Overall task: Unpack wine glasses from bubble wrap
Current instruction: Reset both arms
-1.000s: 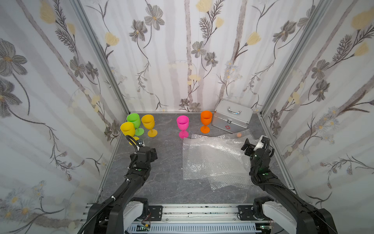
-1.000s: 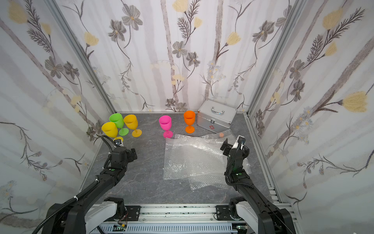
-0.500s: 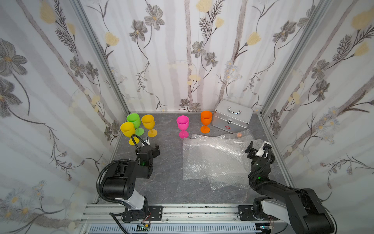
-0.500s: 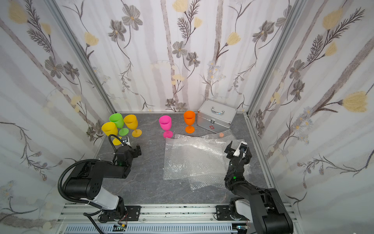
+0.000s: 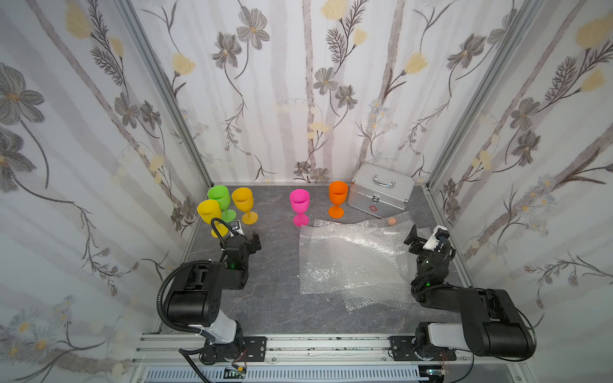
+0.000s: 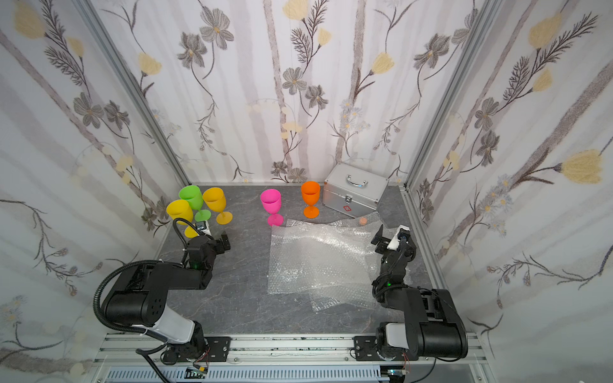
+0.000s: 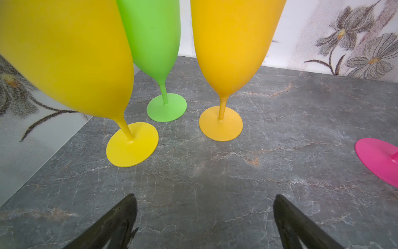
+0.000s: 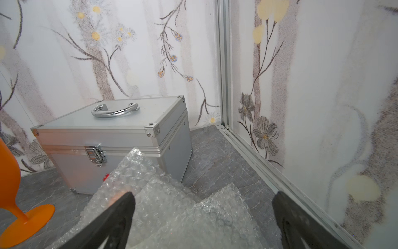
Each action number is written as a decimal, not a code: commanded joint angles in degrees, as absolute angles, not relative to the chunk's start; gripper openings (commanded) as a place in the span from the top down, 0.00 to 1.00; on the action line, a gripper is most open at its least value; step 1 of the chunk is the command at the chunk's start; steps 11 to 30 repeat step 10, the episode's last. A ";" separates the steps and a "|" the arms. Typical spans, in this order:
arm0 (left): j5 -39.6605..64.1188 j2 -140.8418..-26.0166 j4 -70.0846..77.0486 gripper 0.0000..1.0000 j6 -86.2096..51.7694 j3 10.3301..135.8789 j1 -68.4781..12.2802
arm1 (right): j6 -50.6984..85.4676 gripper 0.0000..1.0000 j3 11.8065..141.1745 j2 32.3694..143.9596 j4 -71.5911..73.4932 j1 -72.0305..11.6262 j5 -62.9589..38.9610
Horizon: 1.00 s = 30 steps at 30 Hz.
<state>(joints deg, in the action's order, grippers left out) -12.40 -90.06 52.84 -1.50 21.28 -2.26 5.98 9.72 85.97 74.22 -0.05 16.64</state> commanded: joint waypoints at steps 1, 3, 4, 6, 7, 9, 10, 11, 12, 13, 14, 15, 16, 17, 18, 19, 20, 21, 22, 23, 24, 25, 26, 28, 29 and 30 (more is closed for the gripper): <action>-12.58 -90.01 54.31 0.00 -1.80 21.51 -2.20 | 6.24 0.00 10.13 85.74 75.51 -0.17 15.83; -12.61 -90.04 54.27 0.00 -1.79 21.50 -2.23 | 6.16 0.00 10.23 86.27 76.18 -0.11 15.65; -12.62 -90.02 54.32 0.00 -1.79 21.49 -2.22 | 6.09 0.00 10.62 86.56 75.80 -0.16 15.52; -12.58 -90.06 54.24 0.00 -1.85 21.53 -2.20 | 6.25 0.00 11.00 86.57 74.86 0.00 15.37; -12.58 -90.01 54.26 0.00 -1.82 21.53 -2.22 | 6.24 0.00 10.88 86.57 75.22 0.00 15.22; -12.57 -90.00 54.27 0.00 -1.85 21.51 -2.20 | 6.09 0.00 10.13 86.06 75.91 0.00 15.17; -12.55 -90.05 54.27 0.00 -1.81 21.53 -2.20 | 6.06 0.00 9.94 86.09 76.44 0.00 15.10; -12.55 -90.05 54.27 0.00 -1.81 21.53 -2.20 | 6.06 0.00 9.94 86.09 76.44 0.00 15.10; -12.55 -90.05 54.27 0.00 -1.81 21.53 -2.20 | 6.06 0.00 9.94 86.09 76.44 0.00 15.10; -12.55 -90.05 54.27 0.00 -1.81 21.53 -2.20 | 6.06 0.00 9.94 86.09 76.44 0.00 15.10; -12.55 -90.05 54.27 0.00 -1.81 21.53 -2.20 | 6.06 0.00 9.94 86.09 76.44 0.00 15.10; -12.55 -90.05 54.27 0.00 -1.81 21.53 -2.20 | 6.06 0.00 9.94 86.09 76.44 0.00 15.10; -12.55 -90.05 54.27 0.00 -1.81 21.53 -2.20 | 6.06 0.00 9.94 86.09 76.44 0.00 15.10; -12.55 -90.05 54.27 0.00 -1.81 21.53 -2.20 | 6.06 0.00 9.94 86.09 76.44 0.00 15.10; -12.55 -90.05 54.27 0.00 -1.81 21.53 -2.20 | 6.06 0.00 9.94 86.09 76.44 0.00 15.10; -12.55 -90.05 54.27 0.00 -1.81 21.53 -2.20 | 6.06 0.00 9.94 86.09 76.44 0.00 15.10; -12.55 -90.05 54.27 0.00 -1.81 21.53 -2.20 | 6.06 0.00 9.94 86.09 76.44 0.00 15.10; -12.55 -90.05 54.27 0.00 -1.81 21.53 -2.20 | 6.06 0.00 9.94 86.09 76.44 0.00 15.10; -12.55 -90.05 54.27 0.00 -1.81 21.53 -2.20 | 6.06 0.00 9.94 86.09 76.44 0.00 15.10; -12.55 -90.05 54.27 0.00 -1.81 21.53 -2.20 | 6.06 0.00 9.94 86.09 76.44 0.00 15.10; -12.55 -90.05 54.27 0.00 -1.81 21.53 -2.20 | 6.06 0.00 9.94 86.09 76.44 0.00 15.10; -12.55 -90.05 54.27 0.00 -1.81 21.53 -2.20 | 6.06 0.00 9.94 86.09 76.44 0.00 15.10; -12.55 -90.05 54.27 0.00 -1.81 21.53 -2.20 | 6.06 0.00 9.94 86.09 76.44 0.00 15.10; -12.55 -90.05 54.27 0.00 -1.81 21.53 -2.20 | 6.06 0.00 9.94 86.09 76.44 0.00 15.10; -12.55 -90.05 54.27 0.00 -1.81 21.53 -2.20 | 6.06 0.00 9.94 86.09 76.44 0.00 15.10; -12.55 -90.05 54.27 0.00 -1.81 21.53 -2.20 | 6.06 0.00 9.94 86.09 76.44 0.00 15.10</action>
